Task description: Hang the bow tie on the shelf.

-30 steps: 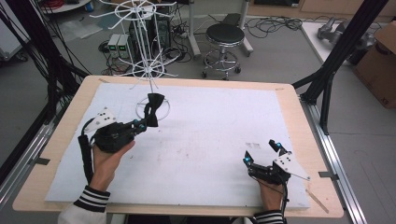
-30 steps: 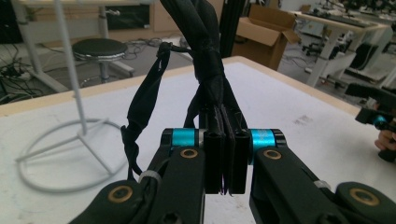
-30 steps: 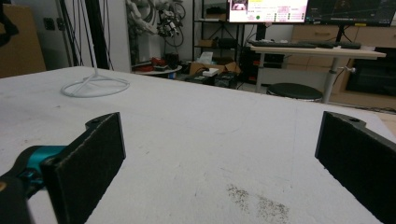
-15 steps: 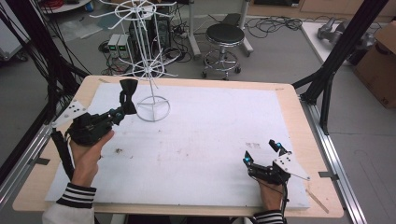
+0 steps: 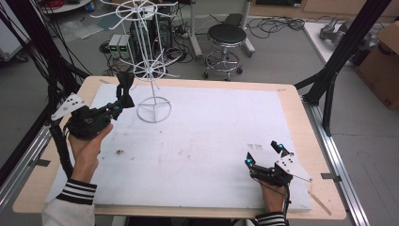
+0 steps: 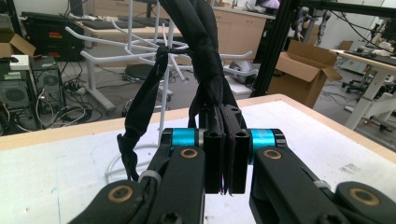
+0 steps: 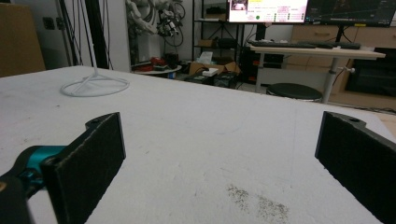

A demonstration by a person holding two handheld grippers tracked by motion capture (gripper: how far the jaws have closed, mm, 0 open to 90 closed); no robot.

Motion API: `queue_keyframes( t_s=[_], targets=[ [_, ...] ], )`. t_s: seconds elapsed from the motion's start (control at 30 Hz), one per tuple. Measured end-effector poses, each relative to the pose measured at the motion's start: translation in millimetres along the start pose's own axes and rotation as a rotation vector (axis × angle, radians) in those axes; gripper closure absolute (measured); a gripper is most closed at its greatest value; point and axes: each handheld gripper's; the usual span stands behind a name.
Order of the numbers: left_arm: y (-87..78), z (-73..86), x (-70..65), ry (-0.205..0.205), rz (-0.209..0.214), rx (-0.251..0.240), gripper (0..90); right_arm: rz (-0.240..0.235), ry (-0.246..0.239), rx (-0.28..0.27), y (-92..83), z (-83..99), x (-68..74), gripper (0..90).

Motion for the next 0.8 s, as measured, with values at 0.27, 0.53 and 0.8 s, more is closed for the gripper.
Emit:
queue_keyframes(
  t_s=[0.27,0.53,0.8],
  targets=[
    [6.7,-8.7,1.2,0.005,-0.007,0.010,87.8,0.000,-0.001,0.002,-0.1,0.0,0.1,0.5],
    [19.4,-8.3,-4.7,0.021,-0.001,0.041,87.8,-0.002,0.003,0.004,-0.2,0.1,0.6,0.5],
    [30.9,-6.9,-5.8,0.019,-0.001,0.057,87.8,-0.001,-0.002,0.001,-0.1,0.0,0.1,0.5]
  ],
)
Point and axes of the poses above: each handheld gripper's, and its own axes: y roughly forward along the jaws, z roughly out of its underside, x roughly to its left, and after that the axes turned 12 degrees about x, right-handed
